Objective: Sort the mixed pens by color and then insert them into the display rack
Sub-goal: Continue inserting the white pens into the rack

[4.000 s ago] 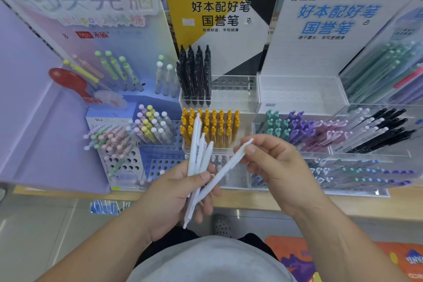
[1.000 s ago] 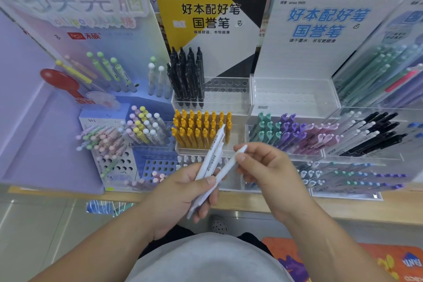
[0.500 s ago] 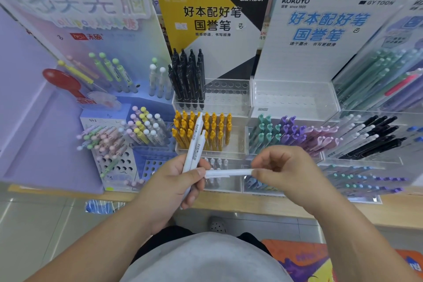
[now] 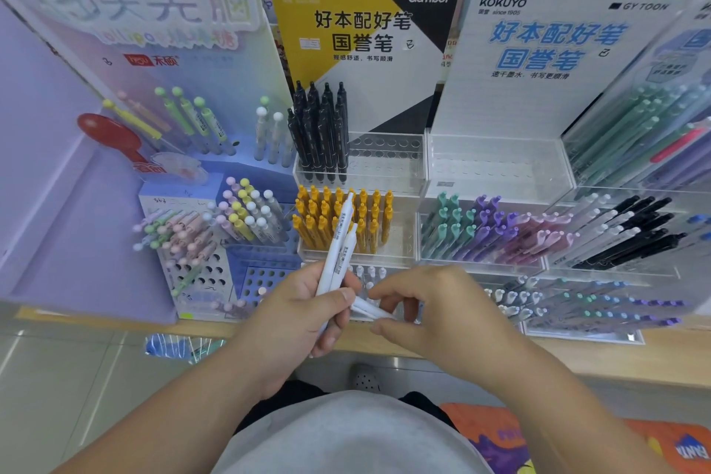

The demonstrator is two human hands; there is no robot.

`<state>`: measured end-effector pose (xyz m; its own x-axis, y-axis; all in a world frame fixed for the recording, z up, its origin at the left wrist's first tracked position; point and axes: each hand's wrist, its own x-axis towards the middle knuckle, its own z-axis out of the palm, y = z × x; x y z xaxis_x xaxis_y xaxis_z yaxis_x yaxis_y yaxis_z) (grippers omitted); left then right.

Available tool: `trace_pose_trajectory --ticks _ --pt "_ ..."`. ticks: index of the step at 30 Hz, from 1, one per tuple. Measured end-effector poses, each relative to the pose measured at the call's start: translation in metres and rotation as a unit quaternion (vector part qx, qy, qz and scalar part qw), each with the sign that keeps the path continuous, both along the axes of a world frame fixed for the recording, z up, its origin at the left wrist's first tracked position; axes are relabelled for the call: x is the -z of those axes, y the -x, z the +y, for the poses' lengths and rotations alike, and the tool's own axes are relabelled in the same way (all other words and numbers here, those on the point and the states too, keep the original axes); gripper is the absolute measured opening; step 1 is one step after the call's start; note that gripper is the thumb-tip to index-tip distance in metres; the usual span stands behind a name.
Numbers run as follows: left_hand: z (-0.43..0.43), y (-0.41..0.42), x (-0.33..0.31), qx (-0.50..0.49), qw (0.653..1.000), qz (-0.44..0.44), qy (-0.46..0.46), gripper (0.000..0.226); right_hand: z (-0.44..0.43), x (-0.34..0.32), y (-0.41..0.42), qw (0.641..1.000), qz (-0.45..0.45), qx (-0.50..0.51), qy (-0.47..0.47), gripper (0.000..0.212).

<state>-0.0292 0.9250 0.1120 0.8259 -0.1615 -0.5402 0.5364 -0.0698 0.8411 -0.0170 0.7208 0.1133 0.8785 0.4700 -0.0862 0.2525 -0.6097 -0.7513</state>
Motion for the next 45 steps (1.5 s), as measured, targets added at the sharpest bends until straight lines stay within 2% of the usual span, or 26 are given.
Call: trace_pose_trajectory --ticks 4,7,11,14,19,24,29,35,39,45 --pt "-0.002 0.001 0.002 -0.004 1.000 -0.003 0.018 0.015 0.002 0.007 -0.003 1.000 -0.002 0.017 0.010 0.027" --pt "0.004 0.000 0.005 -0.027 0.999 -0.001 0.034 0.018 -0.010 0.012 -0.009 0.997 0.014 0.072 0.006 0.030" --pt "0.015 -0.001 0.011 -0.041 0.996 0.009 0.075 0.020 -0.027 0.018 -0.014 0.985 0.008 0.165 -0.044 0.035" --pt "0.021 0.003 0.015 -0.053 0.994 0.021 0.094 0.025 -0.026 0.026 -0.013 0.979 0.003 0.194 -0.064 0.032" --pt "0.028 0.007 0.019 -0.068 0.993 0.034 0.092 0.039 -0.012 0.047 -0.009 0.978 -0.027 0.200 -0.046 0.021" --pt "0.033 0.006 0.022 -0.080 0.991 0.037 0.100 0.046 0.000 0.061 -0.011 0.980 -0.082 0.180 -0.022 0.019" --pt "0.035 0.005 0.024 -0.079 0.991 0.002 0.104 0.035 0.005 0.073 -0.014 0.982 -0.109 0.155 0.013 0.026" --pt "0.042 0.006 0.028 -0.069 0.993 0.000 0.100 0.041 0.007 0.073 -0.017 0.980 -0.108 0.163 0.028 0.027" --pt "0.043 0.006 0.027 -0.065 0.993 -0.002 0.097 0.031 0.005 0.077 -0.013 0.982 -0.112 0.145 0.050 0.023" --pt "0.042 0.004 0.028 -0.065 0.993 -0.002 0.094 0.031 0.003 0.081 -0.011 0.975 -0.130 0.173 0.040 0.024"
